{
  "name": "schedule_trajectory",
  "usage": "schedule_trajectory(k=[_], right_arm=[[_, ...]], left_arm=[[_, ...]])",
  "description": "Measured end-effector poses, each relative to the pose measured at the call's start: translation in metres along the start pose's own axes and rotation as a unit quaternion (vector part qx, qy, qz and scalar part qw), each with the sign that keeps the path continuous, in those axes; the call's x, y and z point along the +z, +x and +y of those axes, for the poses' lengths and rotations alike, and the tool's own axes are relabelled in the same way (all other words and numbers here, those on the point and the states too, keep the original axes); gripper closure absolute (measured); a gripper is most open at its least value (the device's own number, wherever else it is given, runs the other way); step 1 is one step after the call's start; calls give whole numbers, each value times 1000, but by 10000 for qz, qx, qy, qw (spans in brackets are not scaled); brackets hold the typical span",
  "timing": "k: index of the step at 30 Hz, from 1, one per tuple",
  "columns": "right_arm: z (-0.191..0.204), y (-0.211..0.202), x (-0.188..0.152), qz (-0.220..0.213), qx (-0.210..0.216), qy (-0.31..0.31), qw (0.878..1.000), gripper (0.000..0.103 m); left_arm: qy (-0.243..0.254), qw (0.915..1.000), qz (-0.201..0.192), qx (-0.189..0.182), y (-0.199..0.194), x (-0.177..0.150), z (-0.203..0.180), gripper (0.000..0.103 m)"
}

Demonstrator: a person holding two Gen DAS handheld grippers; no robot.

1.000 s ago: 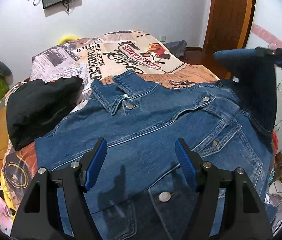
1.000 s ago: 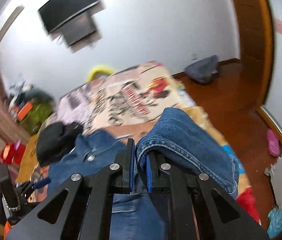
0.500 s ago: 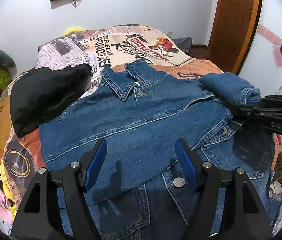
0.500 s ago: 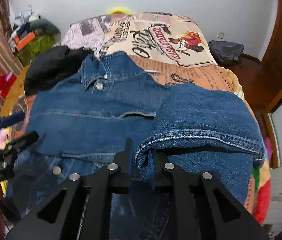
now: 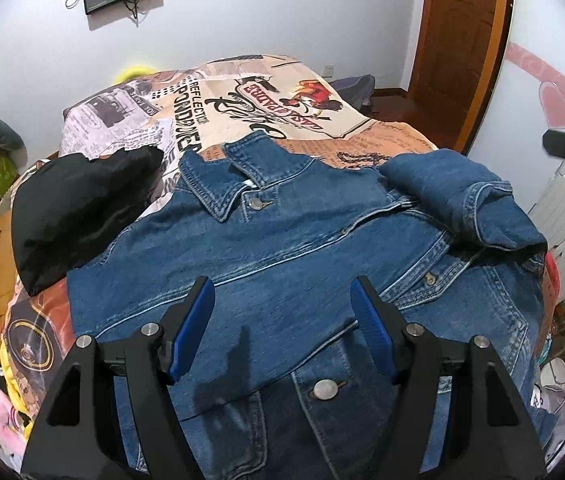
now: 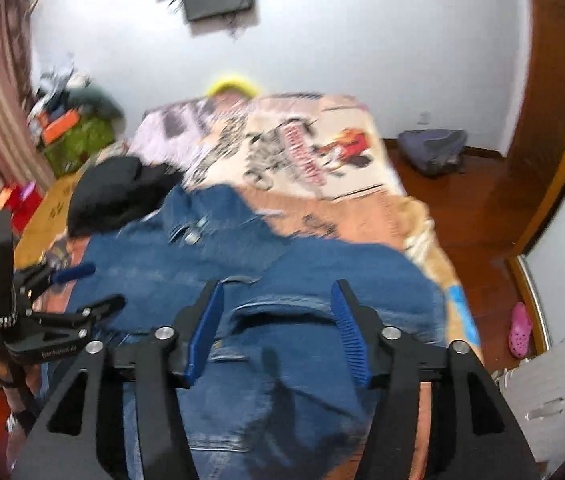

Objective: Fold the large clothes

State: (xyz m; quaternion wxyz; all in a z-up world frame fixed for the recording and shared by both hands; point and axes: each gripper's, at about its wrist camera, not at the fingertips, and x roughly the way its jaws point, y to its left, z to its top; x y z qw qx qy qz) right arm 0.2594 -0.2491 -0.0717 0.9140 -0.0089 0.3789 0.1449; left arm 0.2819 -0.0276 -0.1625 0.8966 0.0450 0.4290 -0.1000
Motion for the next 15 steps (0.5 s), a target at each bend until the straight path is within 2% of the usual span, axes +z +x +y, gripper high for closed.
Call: schedule_trajectory(k=[3,6,9,15], right_arm=[[-34,-3,-1,8,-116,551,9984,48],[-69,0,-11,-23,-86,1309,9914,48],[-100,11,-27,118,32,2073,9782,48],[-144,45,-63,550,366,3406,9379,48]], left_arm=[[67,10000,17,-7,3,2,-6,34],[117,9999,69,-15,8,3,-12,34],[150,9998,122,-44,12,3,-16,34],[209,9995,220,-55,21,3,-22,34]])
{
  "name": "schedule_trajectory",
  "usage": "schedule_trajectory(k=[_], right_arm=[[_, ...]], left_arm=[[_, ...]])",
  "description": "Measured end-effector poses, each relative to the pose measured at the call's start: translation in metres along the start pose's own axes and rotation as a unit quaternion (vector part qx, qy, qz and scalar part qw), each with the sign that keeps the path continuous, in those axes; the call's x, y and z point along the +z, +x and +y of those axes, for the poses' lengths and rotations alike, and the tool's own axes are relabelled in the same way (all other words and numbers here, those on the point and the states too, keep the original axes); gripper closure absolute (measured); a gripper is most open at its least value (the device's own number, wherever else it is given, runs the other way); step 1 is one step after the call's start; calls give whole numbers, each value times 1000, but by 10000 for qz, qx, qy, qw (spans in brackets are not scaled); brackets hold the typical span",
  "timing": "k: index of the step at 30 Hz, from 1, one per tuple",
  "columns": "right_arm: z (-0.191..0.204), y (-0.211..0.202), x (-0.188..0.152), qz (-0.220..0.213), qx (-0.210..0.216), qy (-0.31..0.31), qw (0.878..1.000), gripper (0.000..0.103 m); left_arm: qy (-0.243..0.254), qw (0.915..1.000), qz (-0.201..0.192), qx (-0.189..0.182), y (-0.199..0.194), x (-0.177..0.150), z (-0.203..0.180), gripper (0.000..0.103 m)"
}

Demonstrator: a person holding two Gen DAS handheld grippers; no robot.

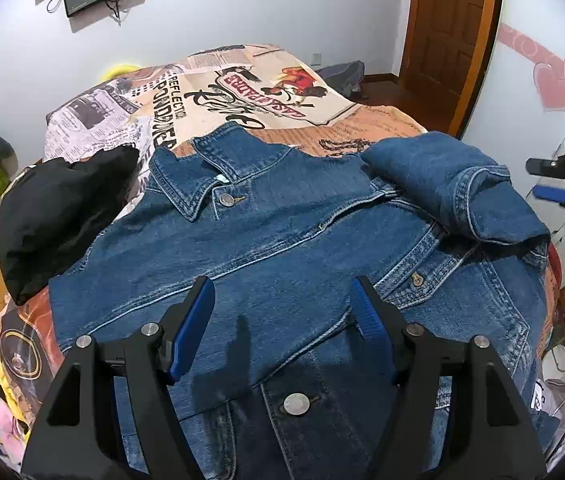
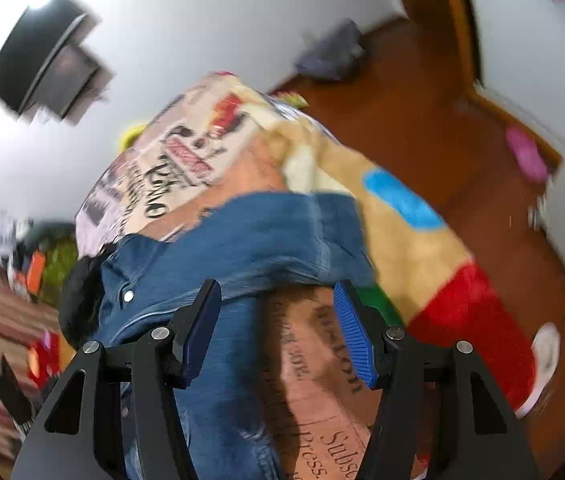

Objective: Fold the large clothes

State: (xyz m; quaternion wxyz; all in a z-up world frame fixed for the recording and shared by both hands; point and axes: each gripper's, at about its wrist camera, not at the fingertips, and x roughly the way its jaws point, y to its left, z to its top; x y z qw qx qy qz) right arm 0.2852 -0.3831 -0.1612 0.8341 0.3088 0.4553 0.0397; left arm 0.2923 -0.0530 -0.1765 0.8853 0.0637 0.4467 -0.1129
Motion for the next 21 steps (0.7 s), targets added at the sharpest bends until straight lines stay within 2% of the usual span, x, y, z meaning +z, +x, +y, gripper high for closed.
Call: schedule_trajectory(k=[7,12,16,18,20,21], right_arm=[[-21,32,6,319,555,1088,9920,48],[-26,49,12,360,630,1412,9873,46],[-26,54,15,342,520,1263,9900,47],[-24,51,17,276,441,1062,9930,51],[-20,48,18,201,301,852,9957,70],[-18,47,19,174,234,780,9965,74]], left_arm=[[-30,9999,132,20,12,1,-1,34],[-87,9998,187,35,19,2,0,34],[-141,9997,201,30,22,2,3,34],[-179,9996,201,21,23,2,5,34],[-207,9996,191,6,22,2,5,34],[-216,9996,177,3,21,2,6,34]])
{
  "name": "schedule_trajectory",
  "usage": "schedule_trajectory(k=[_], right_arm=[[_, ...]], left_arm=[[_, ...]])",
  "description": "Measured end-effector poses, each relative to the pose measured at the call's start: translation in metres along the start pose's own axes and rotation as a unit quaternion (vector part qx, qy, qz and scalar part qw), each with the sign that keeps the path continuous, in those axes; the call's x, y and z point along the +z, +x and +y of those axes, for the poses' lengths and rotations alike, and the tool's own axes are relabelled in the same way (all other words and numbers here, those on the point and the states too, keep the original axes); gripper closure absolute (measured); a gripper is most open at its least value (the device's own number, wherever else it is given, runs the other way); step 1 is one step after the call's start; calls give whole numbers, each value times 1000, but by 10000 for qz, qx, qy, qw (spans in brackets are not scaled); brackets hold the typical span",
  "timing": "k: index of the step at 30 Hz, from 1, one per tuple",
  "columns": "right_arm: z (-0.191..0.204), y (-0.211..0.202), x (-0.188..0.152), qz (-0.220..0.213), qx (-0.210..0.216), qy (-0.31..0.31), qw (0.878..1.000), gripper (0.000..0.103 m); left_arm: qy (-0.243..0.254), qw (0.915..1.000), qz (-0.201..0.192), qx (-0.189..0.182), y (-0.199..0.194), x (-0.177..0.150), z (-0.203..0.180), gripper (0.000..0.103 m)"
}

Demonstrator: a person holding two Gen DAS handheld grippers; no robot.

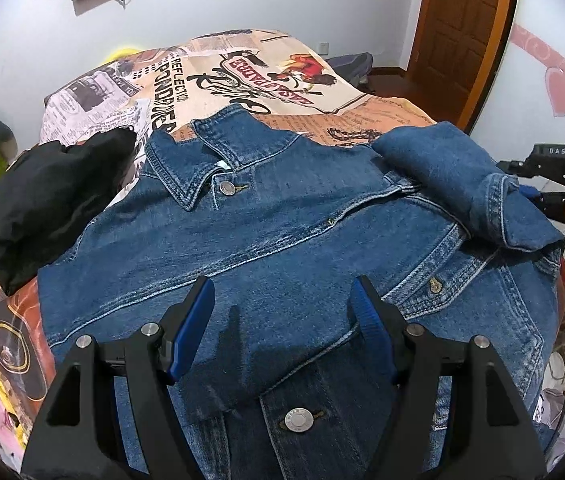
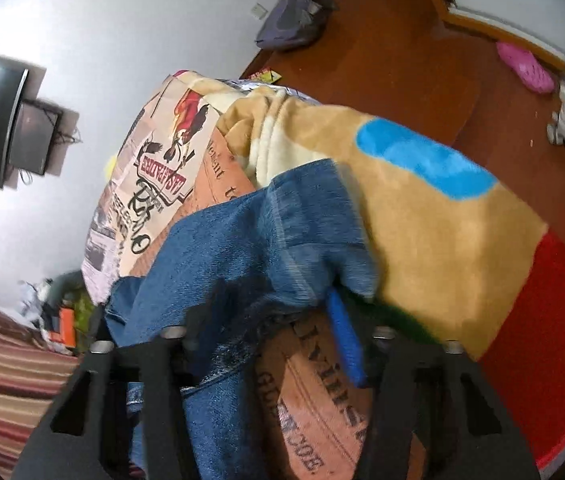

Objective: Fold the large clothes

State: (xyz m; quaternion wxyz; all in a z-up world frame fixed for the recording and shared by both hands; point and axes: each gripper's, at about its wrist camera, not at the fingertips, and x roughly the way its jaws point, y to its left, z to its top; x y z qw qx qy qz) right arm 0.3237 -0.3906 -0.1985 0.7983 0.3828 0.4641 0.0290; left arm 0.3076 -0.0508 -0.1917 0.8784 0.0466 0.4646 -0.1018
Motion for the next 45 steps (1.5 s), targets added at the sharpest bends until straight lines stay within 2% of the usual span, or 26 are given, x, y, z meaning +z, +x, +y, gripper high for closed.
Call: schedule_trajectory(k=[1,2,5,10,16,21,26,29,32,36,40,42,45], right_arm=[[3,-3,1,-58,-90,-116,9999,83],[8,-9,1,-136,-126,-266,9995,87],[23,-21,4,-302,-144,-590,9977,88],[70,-49,3,-621,-65,-1323,9892,89],[148,-72,-16,-841,328,-2263,9699,90],[221,-63,-49,-696,567,-3124,9457,90],[277,-28,-98,-277,622,-3912,9178,90],[305,10,-139,205,606,-4344,8984,90],[320,50,-183,733,417,-4797,8734,90],[317,99,-230,1416,129,-5255,8388,90],[307,125,-257,1765,28,-5452,8195,86],[309,124,-262,1800,18,-5518,8143,85],[314,117,-258,2125,98,-5471,8096,79]], left_arm=[[-9,10000,-20,-1,-2,0,1,34],[-16,10000,-43,-9,-3,0,2,34],[-29,9999,-129,-16,-10,-1,5,34],[-83,9996,-283,8,-26,-4,14,34],[-245,9983,-520,46,-51,-10,36,34],[-464,9961,-744,122,-75,-20,62,34],[-757,9930,-884,214,-97,-37,94,32],[-955,9903,-946,351,-107,-51,115,28],[-1178,9877,-901,503,-113,-68,137,27],[-1436,9848,-766,600,-114,-88,159,27],[-1720,9820,-587,520,-109,-104,176,27],[-1803,9813,-479,482,-103,-110,179,27],[-1839,9815,-337,411,-96,-113,179,27]])
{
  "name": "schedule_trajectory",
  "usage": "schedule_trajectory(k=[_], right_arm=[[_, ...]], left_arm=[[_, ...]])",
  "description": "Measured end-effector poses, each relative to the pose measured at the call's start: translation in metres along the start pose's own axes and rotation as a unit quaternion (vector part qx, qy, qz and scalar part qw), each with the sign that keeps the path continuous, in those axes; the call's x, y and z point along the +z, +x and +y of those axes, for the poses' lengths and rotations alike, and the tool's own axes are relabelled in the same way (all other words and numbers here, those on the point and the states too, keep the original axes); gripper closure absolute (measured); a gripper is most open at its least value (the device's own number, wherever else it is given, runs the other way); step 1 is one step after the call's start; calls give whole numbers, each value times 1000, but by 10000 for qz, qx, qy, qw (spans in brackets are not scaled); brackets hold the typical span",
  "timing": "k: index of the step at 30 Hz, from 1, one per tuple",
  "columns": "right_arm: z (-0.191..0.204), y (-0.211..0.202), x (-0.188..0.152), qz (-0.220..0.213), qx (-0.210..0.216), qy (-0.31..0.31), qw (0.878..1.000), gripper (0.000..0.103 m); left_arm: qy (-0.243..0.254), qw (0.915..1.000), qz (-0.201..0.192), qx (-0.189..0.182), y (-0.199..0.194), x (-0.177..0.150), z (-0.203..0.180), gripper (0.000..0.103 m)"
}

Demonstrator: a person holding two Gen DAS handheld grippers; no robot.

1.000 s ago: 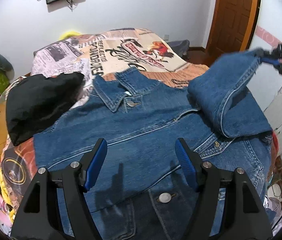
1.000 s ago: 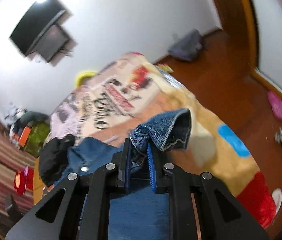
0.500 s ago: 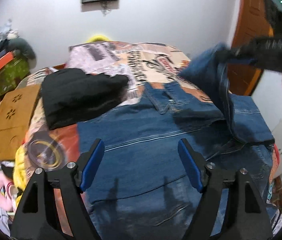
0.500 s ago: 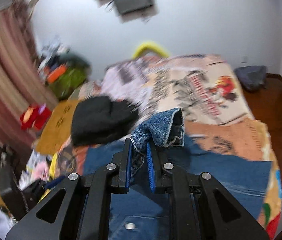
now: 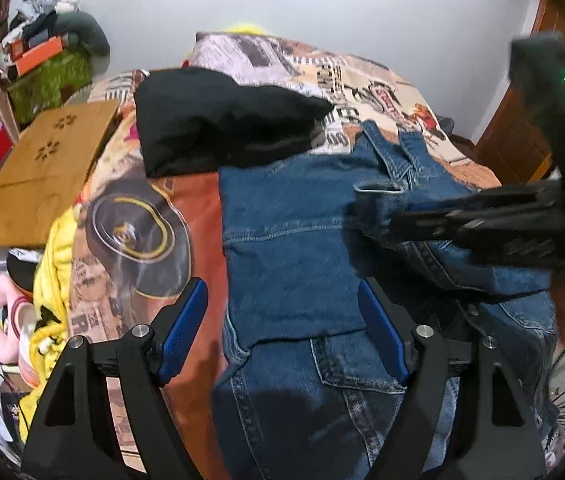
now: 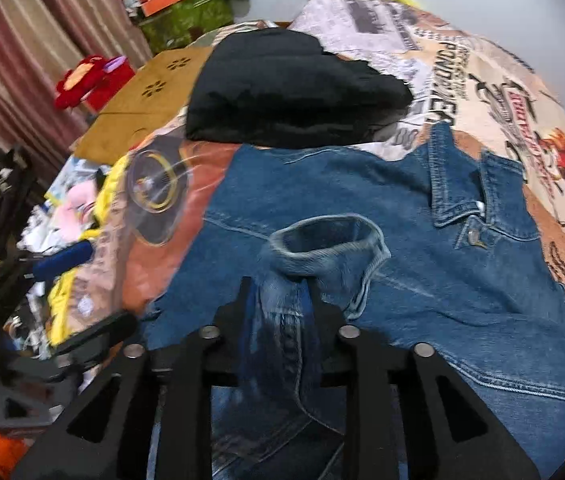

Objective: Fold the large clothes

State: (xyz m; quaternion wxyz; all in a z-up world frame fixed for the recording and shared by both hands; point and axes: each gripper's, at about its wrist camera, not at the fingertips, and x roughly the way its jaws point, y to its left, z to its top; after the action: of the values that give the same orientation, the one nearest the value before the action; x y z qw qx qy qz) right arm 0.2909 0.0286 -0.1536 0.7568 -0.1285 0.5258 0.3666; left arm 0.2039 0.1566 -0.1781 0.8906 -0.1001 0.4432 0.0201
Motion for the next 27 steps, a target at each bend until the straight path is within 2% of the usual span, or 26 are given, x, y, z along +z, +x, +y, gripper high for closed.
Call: schedule_trajectory(k=[2,4,6,7,10,12,15,17,19,20,22,24,27], right_arm=[[-2,-10,2,-37,47,87,9999,79],[-1,-28,2,-292,-17,143,9995,79],[-10,-49,1,-568,-136,169,9982,76],[-13,-59,-2,-684,-211,180,9973,71],[-33,-93,-16,-1183,-700,188,9903,57],[-49,-114,-29,-1419,-1112,173,9835,57],[-76,-136,-52,-1540,-1575,287,9750,57],[-93,-144,-69,-1562,-1821,440,9698,57],[-112,-150,-90,-1505,-2032,649,9653,57],[-122,-151,-101,-1458,-2109,765,9635,57],[-138,-150,-118,-1385,-2221,989,9600,57],[-155,-151,-136,-1308,-2284,1249,9566,57],[-182,-146,-157,-1155,-2262,1697,9522,57]], left_arm=[[12,9999,69,-94,5,-1,-5,27],[3,9996,149,-248,10,-1,-11,27],[-45,9986,256,-462,15,-1,-17,27],[-92,9975,341,-619,19,-1,-20,27],[-290,9930,596,-978,32,-1,-26,27],[-506,9886,804,-1172,44,-2,-26,27],[-905,9780,1129,-1504,64,-4,-23,27],[-1096,9698,1307,-1741,77,-5,-22,38],[-1200,9685,1322,-1738,81,-7,-23,47],[-1223,9690,1286,-1717,82,-7,-23,51],[-1188,9724,1250,-1571,80,-3,-25,68],[-1082,9770,1115,-1463,74,2,-29,77],[-873,9841,850,-1291,60,14,-40,81]])
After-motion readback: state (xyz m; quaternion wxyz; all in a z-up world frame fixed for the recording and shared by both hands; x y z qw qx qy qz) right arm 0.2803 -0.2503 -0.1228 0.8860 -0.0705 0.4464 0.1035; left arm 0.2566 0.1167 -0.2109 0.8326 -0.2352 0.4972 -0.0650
